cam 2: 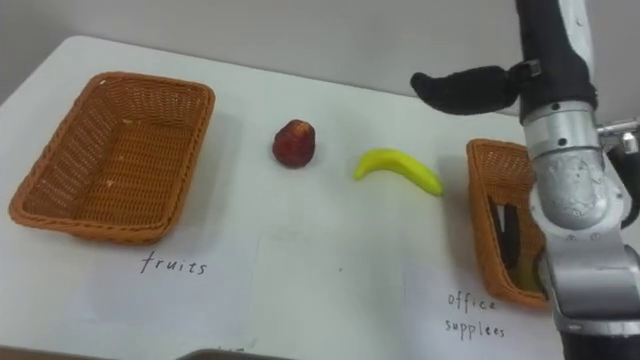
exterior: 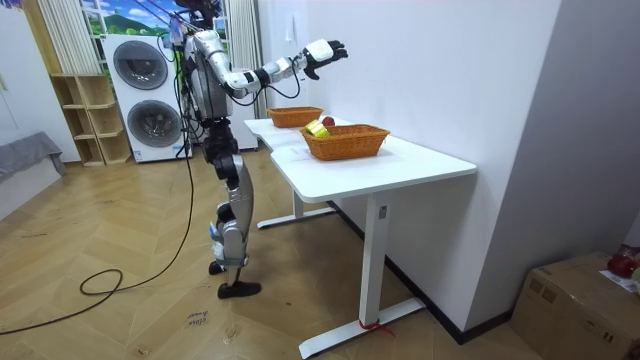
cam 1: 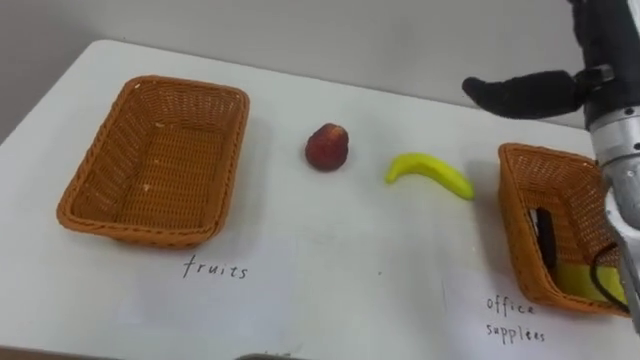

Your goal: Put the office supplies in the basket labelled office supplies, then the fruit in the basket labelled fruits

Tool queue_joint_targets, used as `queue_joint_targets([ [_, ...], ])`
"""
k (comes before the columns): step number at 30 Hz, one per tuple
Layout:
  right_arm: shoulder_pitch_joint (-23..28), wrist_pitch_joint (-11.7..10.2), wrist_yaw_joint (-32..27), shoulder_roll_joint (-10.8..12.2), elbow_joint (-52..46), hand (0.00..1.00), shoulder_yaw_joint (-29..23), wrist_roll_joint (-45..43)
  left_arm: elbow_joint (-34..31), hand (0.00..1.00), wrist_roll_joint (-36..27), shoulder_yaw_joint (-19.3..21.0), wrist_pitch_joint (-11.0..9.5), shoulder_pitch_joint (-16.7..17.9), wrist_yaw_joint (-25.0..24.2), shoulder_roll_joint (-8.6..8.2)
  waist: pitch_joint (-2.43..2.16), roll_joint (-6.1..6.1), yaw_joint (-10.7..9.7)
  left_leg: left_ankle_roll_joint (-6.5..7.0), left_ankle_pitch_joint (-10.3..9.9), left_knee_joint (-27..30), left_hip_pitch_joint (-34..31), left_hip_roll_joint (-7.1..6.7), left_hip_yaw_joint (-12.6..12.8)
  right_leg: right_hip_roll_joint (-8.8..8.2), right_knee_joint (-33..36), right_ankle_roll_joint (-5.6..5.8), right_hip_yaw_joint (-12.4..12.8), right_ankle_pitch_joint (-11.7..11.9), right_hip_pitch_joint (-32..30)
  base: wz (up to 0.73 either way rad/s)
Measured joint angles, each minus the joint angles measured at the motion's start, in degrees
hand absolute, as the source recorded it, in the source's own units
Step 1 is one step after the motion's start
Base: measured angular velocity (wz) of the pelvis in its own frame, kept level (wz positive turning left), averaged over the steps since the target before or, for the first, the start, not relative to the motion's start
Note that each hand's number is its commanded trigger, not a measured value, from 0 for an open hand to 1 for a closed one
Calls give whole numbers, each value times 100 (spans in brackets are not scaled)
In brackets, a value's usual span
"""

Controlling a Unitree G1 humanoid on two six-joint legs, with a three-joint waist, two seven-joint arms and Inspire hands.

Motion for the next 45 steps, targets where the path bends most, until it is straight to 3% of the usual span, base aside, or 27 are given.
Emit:
queue_joint_targets([
  [3, -35, 37, 240, 0, 260, 0, 119, 28, 0, 0, 0, -9, 4, -6, -6, 0, -36, -60, 39, -10, 13, 2, -5, -5, -80, -36, -2, 0, -63, 0, 23, 16],
  [8, -36, 43, 594, 0, 516, 0, 243, -32, 15, 0, 0, -4, 8, -19, -164, 43, 5, -119, 193, -4, 24, 20, -3, -26, -157, -42, -10, 1, -100, -1, 71, 9],
  [11, -52, 40, 639, 0, 712, 0, 242, -7, 15, 0, 0, -10, 10, -8, -272, 125, 48, -179, 199, 5, 30, -8, -43, -49, -225, -52, -14, 2, -208, -2, 65, 9],
  [13, -52, 41, 670, 0, 831, 0, 243, -7, 16, 0, 0, -16, 13, -5, -295, 158, 51, -196, 203, 6, 29, -8, -56, -55, -230, -54, -19, 2, -212, -1, 63, 4],
  [17, -57, 40, 715, -3, 1124, 0, 384, -128, 17, 0, 0, -62, 17, -31, -328, 239, 51, -195, 322, 12, 34, 5, -59, -60, -229, -50, -24, 2, -201, -2, 41, -1],
  [30, -85, 40, 1216, -116, 1284, 0, 679, -312, 1, 0, -3, -69, 14, -66, -328, 332, 29, -225, 340, 14, 37, 17, -206, -70, -234, -53, -108, 2, -177, -1, -50, 0],
  [32, -122, 45, 1260, -135, 1343, 0, 679, -363, 0, 0, -24, -79, 14, -66, -328, 385, 9, -255, 327, 14, 38, 19, -241, -70, -231, -58, -103, 2, -180, -1, -94, 0],
  [45, -278, 229, 1463, -142, 1581, 0, 710, -1071, 7, 0, -13, -100, 125, -73, -328, 394, 25, -292, 338, 16, 39, 70, -311, -73, -227, -62, -98, -1, -194, 0, -133, 0],
])
